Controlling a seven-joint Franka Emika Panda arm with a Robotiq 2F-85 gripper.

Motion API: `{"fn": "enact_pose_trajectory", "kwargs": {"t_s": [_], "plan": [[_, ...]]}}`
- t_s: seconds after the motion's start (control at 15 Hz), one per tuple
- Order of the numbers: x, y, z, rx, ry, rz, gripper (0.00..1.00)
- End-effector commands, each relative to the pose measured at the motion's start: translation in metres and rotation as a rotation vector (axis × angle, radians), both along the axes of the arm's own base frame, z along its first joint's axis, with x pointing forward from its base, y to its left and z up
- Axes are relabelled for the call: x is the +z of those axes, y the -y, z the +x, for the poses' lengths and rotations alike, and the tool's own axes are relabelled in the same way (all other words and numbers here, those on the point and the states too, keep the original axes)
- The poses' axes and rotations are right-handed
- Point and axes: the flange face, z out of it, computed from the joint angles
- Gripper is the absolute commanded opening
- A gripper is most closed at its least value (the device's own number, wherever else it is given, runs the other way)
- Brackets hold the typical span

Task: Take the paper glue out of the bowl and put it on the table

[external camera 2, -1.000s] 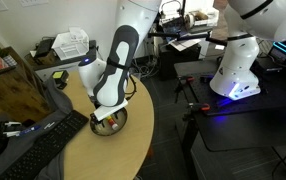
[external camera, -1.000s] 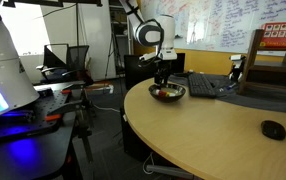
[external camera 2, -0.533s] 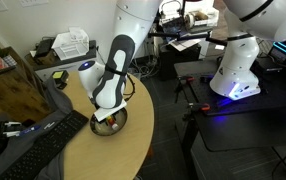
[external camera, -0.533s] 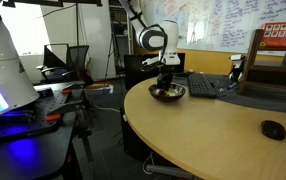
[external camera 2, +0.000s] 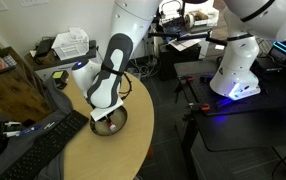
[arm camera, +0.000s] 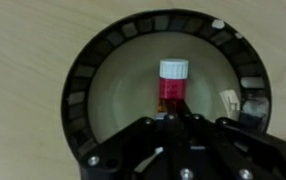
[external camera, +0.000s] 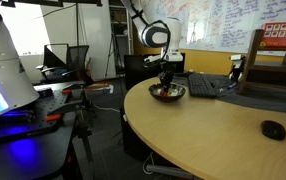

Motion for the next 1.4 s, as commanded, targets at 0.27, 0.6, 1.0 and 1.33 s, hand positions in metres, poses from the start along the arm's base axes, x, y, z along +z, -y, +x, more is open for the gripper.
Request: {"fn": "enact_pose_trajectory", "kwargs": {"t_s": [0.27, 0.6, 1.0, 1.33], "plan": [[-0.013, -0.009, -0.003, 0.004, -0.065, -0.014, 0.52], [-0.030, -0.014, -0.005, 0.005, -0.080, -0.011, 0.57], [-0.024, -0.008, -0.003, -0.020, -0.078, -0.006, 0.15], [0.011, 0.008, -0.002, -0.046, -0.055, 0.010, 0.08]]}}
